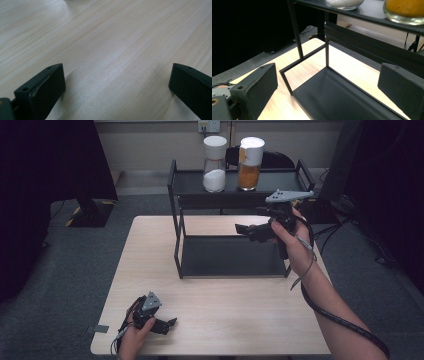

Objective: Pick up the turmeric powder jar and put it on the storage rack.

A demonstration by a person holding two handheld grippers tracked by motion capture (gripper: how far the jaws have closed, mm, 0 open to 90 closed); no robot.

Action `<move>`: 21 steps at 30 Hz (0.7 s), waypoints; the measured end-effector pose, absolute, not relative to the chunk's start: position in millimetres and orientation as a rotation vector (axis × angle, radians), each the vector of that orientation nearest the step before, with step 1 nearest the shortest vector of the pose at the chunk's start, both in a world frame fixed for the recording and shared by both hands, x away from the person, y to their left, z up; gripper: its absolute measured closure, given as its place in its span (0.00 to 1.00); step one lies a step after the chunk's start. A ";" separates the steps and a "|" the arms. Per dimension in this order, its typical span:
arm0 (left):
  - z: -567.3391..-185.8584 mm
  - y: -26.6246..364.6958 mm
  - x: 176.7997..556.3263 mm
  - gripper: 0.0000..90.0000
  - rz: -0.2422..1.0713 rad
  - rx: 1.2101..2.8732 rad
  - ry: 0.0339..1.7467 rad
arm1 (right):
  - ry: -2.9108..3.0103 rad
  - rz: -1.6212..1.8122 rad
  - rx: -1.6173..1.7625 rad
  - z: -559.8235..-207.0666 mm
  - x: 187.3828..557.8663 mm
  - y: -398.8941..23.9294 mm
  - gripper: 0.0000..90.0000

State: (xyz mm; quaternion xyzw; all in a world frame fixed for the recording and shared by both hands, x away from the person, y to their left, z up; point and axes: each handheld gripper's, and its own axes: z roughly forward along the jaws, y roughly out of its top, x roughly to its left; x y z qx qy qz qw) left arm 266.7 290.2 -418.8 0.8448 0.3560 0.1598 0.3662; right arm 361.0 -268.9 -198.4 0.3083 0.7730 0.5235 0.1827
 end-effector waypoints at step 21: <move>-418.7 290.2 266.7 0.00 0.412 2.172 0.914 | 2.225 1.491 0.892 -237.2 358.4 -274.0 0.02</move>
